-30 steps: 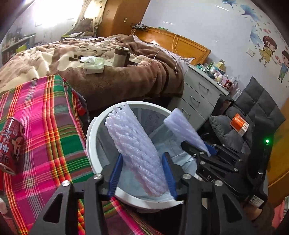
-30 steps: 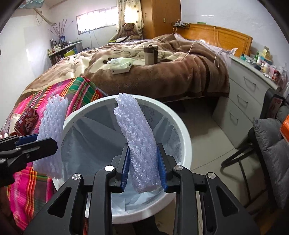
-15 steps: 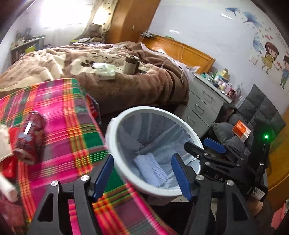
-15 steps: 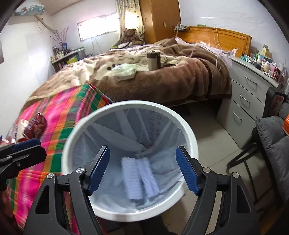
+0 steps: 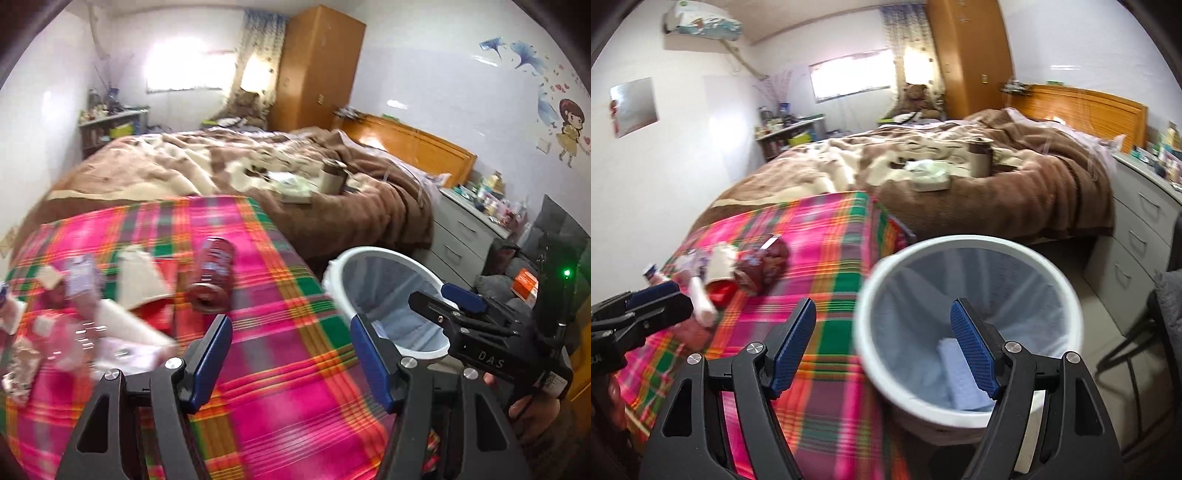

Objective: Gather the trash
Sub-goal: 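Grasp the patterned paper cup with the left tool while the right tool grasps the pink carton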

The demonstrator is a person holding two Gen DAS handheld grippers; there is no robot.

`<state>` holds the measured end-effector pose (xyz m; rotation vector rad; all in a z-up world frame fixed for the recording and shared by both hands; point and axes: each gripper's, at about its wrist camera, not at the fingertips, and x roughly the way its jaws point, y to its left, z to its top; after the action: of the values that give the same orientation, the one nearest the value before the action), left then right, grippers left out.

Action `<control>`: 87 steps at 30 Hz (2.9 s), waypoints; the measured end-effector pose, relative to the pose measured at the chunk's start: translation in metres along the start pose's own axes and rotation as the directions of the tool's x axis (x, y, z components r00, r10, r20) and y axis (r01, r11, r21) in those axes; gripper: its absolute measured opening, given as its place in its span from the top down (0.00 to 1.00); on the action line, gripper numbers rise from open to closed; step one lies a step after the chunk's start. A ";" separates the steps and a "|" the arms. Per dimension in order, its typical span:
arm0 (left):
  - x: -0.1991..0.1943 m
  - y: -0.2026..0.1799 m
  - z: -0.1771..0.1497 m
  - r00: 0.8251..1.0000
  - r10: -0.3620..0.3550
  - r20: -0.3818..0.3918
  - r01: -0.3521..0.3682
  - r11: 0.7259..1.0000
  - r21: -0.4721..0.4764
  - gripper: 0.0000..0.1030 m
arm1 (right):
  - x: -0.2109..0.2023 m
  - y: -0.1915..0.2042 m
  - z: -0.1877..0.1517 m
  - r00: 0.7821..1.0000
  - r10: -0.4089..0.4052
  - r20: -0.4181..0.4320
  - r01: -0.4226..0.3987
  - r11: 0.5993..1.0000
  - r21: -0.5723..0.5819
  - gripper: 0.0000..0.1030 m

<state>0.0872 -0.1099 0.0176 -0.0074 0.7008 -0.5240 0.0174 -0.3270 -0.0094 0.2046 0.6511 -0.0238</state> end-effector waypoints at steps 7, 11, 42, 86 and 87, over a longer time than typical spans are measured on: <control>-0.037 0.052 -0.012 0.996 0.090 0.020 -0.089 0.994 -0.057 0.34 | 0.007 0.049 -0.008 0.993 0.112 -0.027 -0.114 0.989 -0.091 0.26; -0.057 0.085 -0.026 0.989 0.142 0.029 -0.139 0.987 -0.078 0.34 | 0.005 0.071 -0.013 0.980 0.194 -0.039 -0.198 0.972 -0.126 0.26; -0.056 0.279 -0.069 0.944 0.315 -0.103 -0.327 0.934 -0.146 0.29 | 0.062 0.203 -0.028 0.933 0.296 -0.205 -0.351 0.872 -0.341 0.26; -0.073 0.219 -0.052 0.979 0.205 -0.009 -0.204 0.967 -0.151 0.41 | 0.034 0.176 -0.026 0.942 0.308 -0.132 -0.333 0.905 -0.264 0.58; -0.074 0.214 -0.050 0.980 0.197 -0.002 -0.196 0.970 -0.143 0.41 | 0.030 0.172 -0.025 0.945 0.304 -0.122 -0.326 0.909 -0.258 0.58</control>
<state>0.1064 0.1188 -0.0136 -0.0745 0.7177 -0.2826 0.0414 -0.1522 -0.0154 0.0393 0.6868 0.3882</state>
